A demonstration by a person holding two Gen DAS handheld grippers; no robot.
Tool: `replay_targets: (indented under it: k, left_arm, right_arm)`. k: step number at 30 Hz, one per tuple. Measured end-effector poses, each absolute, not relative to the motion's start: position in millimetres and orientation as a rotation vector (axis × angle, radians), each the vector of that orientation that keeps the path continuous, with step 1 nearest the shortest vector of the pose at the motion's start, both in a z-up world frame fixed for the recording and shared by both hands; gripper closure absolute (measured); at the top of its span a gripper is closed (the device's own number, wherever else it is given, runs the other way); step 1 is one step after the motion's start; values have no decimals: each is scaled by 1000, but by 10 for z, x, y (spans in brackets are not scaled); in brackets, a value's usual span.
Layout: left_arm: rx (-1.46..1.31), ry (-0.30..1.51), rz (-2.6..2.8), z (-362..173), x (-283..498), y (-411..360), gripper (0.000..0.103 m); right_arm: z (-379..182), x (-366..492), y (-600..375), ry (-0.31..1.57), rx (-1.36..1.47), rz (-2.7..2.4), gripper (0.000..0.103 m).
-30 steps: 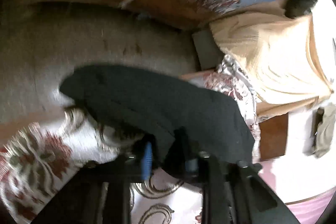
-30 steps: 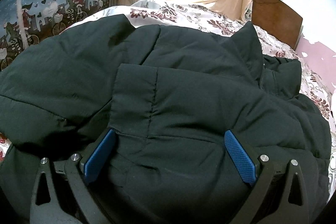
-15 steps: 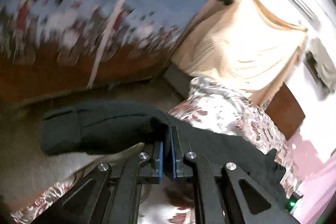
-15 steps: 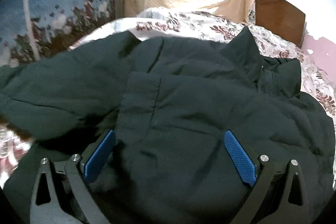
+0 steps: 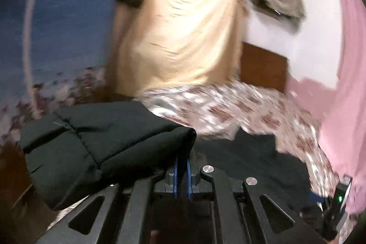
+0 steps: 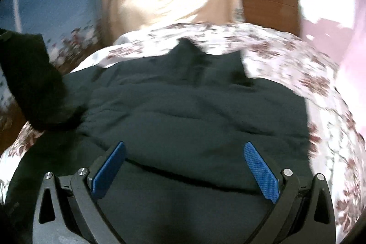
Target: Fold large clothes
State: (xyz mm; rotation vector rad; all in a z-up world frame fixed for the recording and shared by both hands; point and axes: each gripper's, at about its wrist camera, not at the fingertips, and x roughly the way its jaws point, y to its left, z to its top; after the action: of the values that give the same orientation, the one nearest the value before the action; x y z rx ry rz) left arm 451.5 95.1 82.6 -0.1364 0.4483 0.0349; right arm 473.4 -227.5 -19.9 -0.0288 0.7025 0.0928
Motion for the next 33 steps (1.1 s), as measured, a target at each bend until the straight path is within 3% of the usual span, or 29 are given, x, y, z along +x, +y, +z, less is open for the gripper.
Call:
replay_targets:
  k: [7, 17, 23, 25, 28, 33]
  left_arm:
    - [94, 555, -97, 455, 4786, -219, 97]
    - [433, 732, -436, -394, 4566, -1421, 92]
    - [429, 752, -491, -521, 4458, -1499, 65]
    - [407, 739, -522, -505, 4414, -1494, 33]
    - [369, 705, -573, -447, 4272, -1448, 26]
    - [243, 732, -610, -384, 4174, -1307, 24]
  right_arm:
    - [-336, 4654, -3301, 642, 251, -62, 1]
    - [-831, 4636, -3933, 652, 562, 16, 1]
    - [-963, 4664, -4040, 633, 689, 121, 1]
    - [-999, 4691, -4066, 613, 734, 170, 1]
    - [-1064, 4716, -4100, 587, 821, 263, 1]
    - [-1225, 4707, -4121, 593, 978, 340, 1]
